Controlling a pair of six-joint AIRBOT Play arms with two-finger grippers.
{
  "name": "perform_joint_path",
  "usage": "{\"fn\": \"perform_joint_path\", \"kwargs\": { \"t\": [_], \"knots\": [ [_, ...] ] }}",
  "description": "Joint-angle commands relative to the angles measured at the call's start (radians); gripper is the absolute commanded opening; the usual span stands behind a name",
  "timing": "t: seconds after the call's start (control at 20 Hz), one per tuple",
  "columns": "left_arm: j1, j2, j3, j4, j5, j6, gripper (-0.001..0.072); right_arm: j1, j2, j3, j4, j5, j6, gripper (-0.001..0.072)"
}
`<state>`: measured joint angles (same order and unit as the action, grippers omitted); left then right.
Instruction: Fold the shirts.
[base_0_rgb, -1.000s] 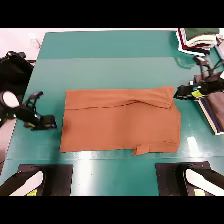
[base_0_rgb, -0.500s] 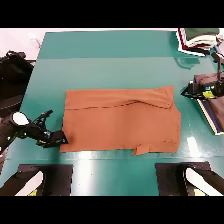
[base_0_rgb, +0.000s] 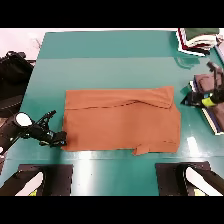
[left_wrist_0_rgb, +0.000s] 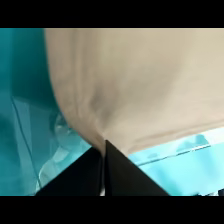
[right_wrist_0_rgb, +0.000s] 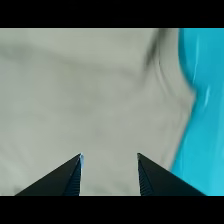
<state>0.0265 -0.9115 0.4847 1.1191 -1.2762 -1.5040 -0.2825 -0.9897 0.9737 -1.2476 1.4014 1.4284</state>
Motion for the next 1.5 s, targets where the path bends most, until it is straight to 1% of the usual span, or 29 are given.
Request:
{"fn": "perform_joint_path", "kwargs": {
  "t": [0.0, 0.05, 0.15, 0.25, 0.35, 0.4, 0.6, 0.75, 0.85, 0.9, 0.95, 1.0, 1.05, 1.1, 1.2, 1.3, 1.45],
  "knots": [
    [-0.002, 0.001, 0.058, -0.001, -0.009, 0.02, 0.002, -0.104, 0.001, -0.16, -0.012, 0.148, -0.035, 0.0507],
    [-0.002, 0.001, 0.078, -0.001, -0.007, 0.02, 0.002, -0.148, 0.001, -0.216, -0.013, 0.164, -0.035, 0.0554],
    [-0.002, 0.001, 0.104, -0.002, 0.001, 0.02, 0.002, -0.23, 0.0, -0.327, -0.013, 0.158, -0.035, 0.0551],
    [-0.002, 0.001, 0.109, -0.002, 0.01, 0.02, 0.002, -0.272, 0.0, -0.412, -0.012, 0.131, -0.036, 0.0548],
    [-0.002, 0.001, 0.109, -0.002, 0.013, 0.02, 0.002, -0.275, 0.0, -0.475, -0.01, 0.089, -0.042, 0.0521],
    [-0.002, 0.001, 0.109, -0.002, 0.013, 0.02, 0.002, -0.275, 0.0, -0.497, -0.008, 0.071, -0.042, 0.052],
    [-0.002, 0.001, 0.109, -0.003, 0.022, 0.02, 0.002, -0.27, 0.0, -0.531, -0.002, 0.063, -0.042, 0.0498],
    [-0.002, 0.001, 0.109, -0.018, 0.039, 0.02, 0.002, -0.186, 0.0, -0.531, -0.002, 0.056, -0.042, 0.0496],
    [-0.002, 0.001, 0.109, -0.03, 0.039, 0.02, 0.002, -0.1, 0.0, -0.531, 0.0, 0.019, -0.038, 0.0403],
    [-0.002, 0.001, 0.109, -0.031, 0.038, 0.02, 0.002, -0.066, 0.0, -0.531, -0.001, 0.005, -0.032, 0.0397],
    [-0.002, 0.001, 0.109, -0.031, 0.038, 0.02, 0.002, -0.034, 0.0, -0.531, -0.001, -0.003, -0.032, 0.0323],
    [-0.002, 0.001, 0.11, -0.031, 0.038, 0.021, 0.002, -0.011, 0.001, -0.53, -0.003, -0.004, -0.033, 0.0208],
    [-0.002, 0.001, 0.114, -0.029, 0.036, 0.023, 0.002, 0.006, 0.001, -0.53, -0.004, -0.003, -0.037, 0.0072],
    [-0.002, 0.005, 0.128, -0.027, 0.027, 0.026, 0.002, 0.018, 0.001, -0.524, -0.005, 0.011, -0.041, 0.0016],
    [-0.002, 0.048, 0.17, -0.013, -0.001, 0.031, 0.0019, 0.041, 0.018, -0.482, -0.034, 0.066, -0.042, 0.0016],
    [-0.002, 0.107, 0.225, 0.03, -0.042, 0.014, 0.0019, 0.065, 0.086, -0.412, -0.088, 0.111, -0.039, 0.0016],
    [-0.002, 0.137, 0.288, 0.037, -0.051, 0.011, 0.002, 0.074, 0.189, -0.285, -0.086, 0.116, -0.02, 0.0015]
  ]
}}
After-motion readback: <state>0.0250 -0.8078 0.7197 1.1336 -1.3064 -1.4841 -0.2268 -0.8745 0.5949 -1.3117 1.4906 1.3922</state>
